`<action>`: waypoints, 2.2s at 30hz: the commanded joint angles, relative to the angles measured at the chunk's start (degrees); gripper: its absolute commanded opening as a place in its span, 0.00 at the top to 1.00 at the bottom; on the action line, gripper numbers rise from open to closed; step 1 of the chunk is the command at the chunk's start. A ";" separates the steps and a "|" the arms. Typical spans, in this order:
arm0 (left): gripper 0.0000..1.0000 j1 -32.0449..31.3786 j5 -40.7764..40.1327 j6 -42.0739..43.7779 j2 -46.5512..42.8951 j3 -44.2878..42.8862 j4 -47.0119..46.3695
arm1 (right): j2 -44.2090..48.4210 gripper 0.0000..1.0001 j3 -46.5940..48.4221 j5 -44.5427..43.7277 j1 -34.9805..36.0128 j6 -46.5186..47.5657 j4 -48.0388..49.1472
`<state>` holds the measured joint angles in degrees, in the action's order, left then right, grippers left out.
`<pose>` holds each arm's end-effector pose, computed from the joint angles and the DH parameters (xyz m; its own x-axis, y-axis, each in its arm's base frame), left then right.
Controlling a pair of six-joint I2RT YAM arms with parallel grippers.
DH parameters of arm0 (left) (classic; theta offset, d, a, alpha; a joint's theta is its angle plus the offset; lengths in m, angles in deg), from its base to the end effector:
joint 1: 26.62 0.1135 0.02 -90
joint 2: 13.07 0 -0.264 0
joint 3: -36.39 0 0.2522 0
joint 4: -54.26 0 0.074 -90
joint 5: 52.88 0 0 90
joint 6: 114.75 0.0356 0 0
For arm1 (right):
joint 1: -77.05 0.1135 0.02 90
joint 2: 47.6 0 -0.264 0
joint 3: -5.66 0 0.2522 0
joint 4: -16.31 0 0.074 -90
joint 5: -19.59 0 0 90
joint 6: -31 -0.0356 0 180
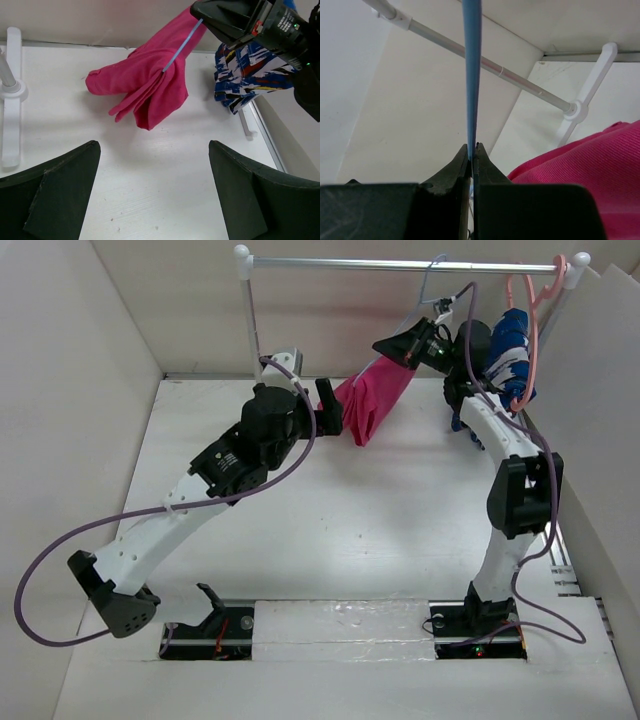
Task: Place the trousers on the hanger
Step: Place the hanger at the clothesline, then reset both arms
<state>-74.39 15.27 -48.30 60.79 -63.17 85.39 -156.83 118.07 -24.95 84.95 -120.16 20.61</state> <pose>0.1983 -0.1987 0.4663 -0.2334 -0.2946 -0.9267 0.3763 0.8514 -0.3655 0.4491 0.0879 0.3896 -0.6354 0.5321 -0.5595 -0.4971 0.2726 0.8238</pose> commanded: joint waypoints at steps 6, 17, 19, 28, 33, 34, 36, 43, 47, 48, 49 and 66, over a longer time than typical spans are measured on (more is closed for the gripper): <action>0.15 0.13 0.75 -1.32 -1.53 1.78 -2.25 | 2.70 0.99 2.61 0.08 -0.52 -2.29 15.86; 0.10 0.13 -0.92 -0.62 1.01 0.99 -0.58 | 10.43 0.29 -8.83 -1.59 -2.19 8.59 3.78; 0.10 0.13 -1.53 -0.36 1.37 0.37 -0.05 | 11.93 0.30 -7.61 -2.91 -2.72 13.76 -1.34; 0.01 0.66 -4.52 0.61 3.92 -5.16 2.06 | 20.10 0.08 -4.61 -16.61 -4.39 30.92 -26.49; 0.01 5.84 0.48 -0.62 3.74 -6.75 2.15 | 23.44 0.00 -5.05 -24.34 -5.62 35.84 -32.12; 0.01 6.80 1.88 -0.62 3.74 -6.84 1.89 | 24.41 0.00 -5.05 -25.05 -6.40 36.29 -32.56; 0.01 10.74 7.59 -1.84 3.74 -6.75 1.53 | 25.20 0.00 -5.22 -26.64 -7.19 37.52 -33.27; 0.01 18.24 16.14 -4.40 2.34 -2.89 2.06 | 30.56 0.00 -7.58 -28.84 -7.38 43.84 -35.29; 0.01 18.24 13.33 -4.92 -0.20 2.02 3.29 | 37.85 0.00 -12.67 -32.17 -4.04 47.71 -38.18; 0.01 18.24 12.89 -5.10 -0.47 2.82 3.64 | 41.17 0.00 -14.17 -32.35 -3.08 48.33 -38.80; 0.01 18.24 12.53 -5.62 -0.91 3.87 4.16 | 42.86 0.00 -15.67 -32.27 -2.20 48.60 -39.50; 0.01 18.24 19.20 -15.65 -18.05 37.89 -0.92 | 66.35 0.00 -47.06 -35.61 16.53 49.48 -51.29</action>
<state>-56.14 30.01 -61.57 44.84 -28.18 88.89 -90.10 70.44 -58.64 101.12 -70.79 -32.13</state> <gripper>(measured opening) 0.986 0.998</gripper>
